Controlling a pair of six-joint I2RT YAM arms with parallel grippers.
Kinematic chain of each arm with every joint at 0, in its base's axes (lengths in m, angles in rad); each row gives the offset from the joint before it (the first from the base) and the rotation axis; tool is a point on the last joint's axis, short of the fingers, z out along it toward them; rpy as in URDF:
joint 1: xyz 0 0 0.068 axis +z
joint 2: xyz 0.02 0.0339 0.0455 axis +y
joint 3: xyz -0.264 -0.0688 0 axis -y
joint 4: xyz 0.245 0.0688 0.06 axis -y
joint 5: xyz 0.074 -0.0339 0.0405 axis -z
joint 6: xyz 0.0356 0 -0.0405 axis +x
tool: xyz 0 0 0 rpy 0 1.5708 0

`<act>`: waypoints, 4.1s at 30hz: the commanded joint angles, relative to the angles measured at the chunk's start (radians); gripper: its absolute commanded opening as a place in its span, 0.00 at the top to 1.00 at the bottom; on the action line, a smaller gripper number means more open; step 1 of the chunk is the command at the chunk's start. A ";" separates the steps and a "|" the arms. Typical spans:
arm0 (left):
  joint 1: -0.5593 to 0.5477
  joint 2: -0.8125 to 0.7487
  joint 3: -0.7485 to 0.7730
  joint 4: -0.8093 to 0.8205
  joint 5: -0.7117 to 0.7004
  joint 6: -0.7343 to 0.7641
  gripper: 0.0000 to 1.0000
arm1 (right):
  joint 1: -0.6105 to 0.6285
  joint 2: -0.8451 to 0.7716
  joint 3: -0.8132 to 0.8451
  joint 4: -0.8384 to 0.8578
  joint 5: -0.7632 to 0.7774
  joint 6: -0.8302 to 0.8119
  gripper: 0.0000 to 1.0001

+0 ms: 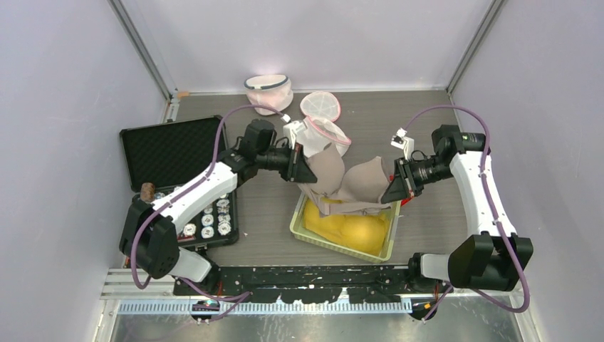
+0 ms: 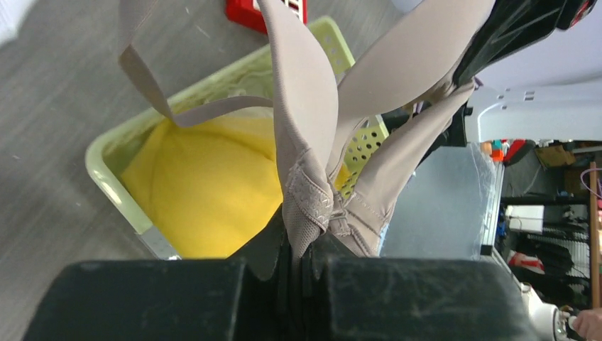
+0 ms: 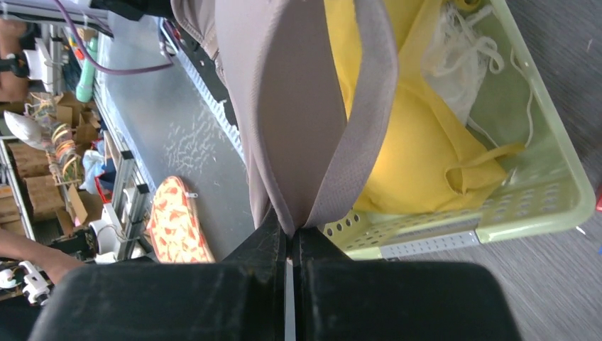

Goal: Unzip the laundry bag and remove the bra
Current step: Place the bra in the bin.

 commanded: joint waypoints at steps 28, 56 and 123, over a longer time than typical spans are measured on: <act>-0.203 0.144 -0.071 -0.060 -0.293 0.070 1.00 | 0.299 0.271 0.025 -0.060 0.417 0.089 0.99; -0.178 0.141 0.035 -0.110 -0.334 0.285 0.94 | 0.314 0.403 0.222 0.038 0.659 0.127 0.99; -0.408 0.085 -0.024 -0.299 -0.288 0.809 0.55 | 0.431 0.373 0.019 0.308 0.826 0.088 0.47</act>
